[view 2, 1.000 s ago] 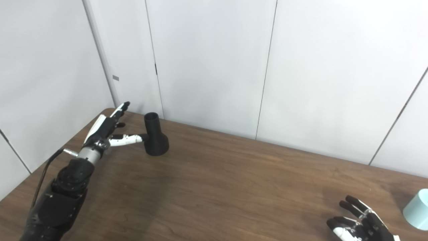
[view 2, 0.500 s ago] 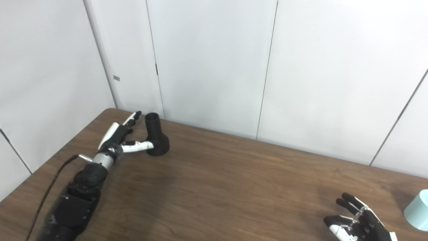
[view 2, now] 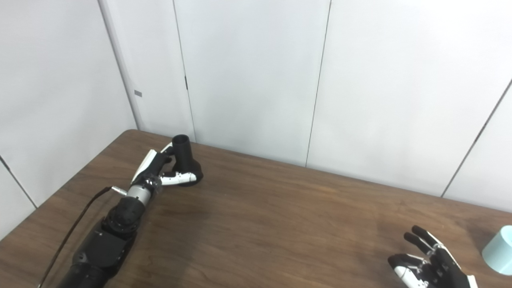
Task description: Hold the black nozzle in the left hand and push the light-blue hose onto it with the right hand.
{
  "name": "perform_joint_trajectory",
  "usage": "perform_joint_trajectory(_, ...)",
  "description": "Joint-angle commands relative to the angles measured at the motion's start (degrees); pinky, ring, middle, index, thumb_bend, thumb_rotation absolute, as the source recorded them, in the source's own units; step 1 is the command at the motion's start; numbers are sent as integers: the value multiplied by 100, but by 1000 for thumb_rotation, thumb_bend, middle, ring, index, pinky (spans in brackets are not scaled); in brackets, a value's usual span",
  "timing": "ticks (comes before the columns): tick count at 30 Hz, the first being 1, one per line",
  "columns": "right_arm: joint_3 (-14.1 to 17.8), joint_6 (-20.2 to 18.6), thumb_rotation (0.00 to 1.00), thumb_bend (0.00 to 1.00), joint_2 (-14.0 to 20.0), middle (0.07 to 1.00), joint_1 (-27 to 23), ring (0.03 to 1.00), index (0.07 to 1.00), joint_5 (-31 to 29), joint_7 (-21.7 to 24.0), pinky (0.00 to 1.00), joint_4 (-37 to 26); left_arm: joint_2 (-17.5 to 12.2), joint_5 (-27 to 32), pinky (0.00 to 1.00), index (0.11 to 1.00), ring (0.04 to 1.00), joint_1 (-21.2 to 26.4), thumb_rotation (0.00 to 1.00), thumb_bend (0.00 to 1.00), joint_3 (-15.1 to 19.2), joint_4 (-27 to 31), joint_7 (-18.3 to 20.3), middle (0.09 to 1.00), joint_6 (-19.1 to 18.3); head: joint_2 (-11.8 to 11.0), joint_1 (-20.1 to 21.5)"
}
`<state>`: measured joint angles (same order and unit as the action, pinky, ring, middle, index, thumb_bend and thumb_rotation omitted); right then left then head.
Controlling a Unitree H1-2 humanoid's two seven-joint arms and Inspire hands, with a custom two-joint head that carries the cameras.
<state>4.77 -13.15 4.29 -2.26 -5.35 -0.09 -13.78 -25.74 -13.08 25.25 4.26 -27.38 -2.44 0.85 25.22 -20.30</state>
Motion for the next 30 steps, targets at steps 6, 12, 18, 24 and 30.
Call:
perform_joint_trajectory(6, -8, 52, 0, 399, -7, 760, -74, 549, 779, 21, -3, 414, -279, -71, -127, 897, 932, 927, 384, 280, 960, -1, -50, -331, 918, 292, 19, 9)
perform_joint_trajectory(12, -27, 64, 0, 354, -9, 755, -45, 542, 783, -16, 27, 419, -337, -39, -146, 876, 899, 896, 434, 273, 934, 18, -254, -499, 877, 372, 44, 11)
perform_joint_trajectory(18, -46, -15, 0, 339, -37, 759, -14, 537, 792, -41, 23, 407, -457, 6, -111, 778, 856, 832, 446, 267, 906, 16, -341, -626, 828, 437, 92, 7)
perform_joint_trajectory(24, -56, -95, 0, 325, -24, 776, 15, 546, 802, -45, 51, 412, -546, 35, -87, 744, 836, 805, 426, 263, 887, -4, -301, -638, 806, 397, 140, 21)
perform_joint_trajectory(30, -57, -230, 0, 320, -23, 781, 58, 554, 813, -44, 55, 424, -679, 170, 7, 618, 762, 703, 430, 250, 844, 130, -306, -818, 728, 364, 191, 9)
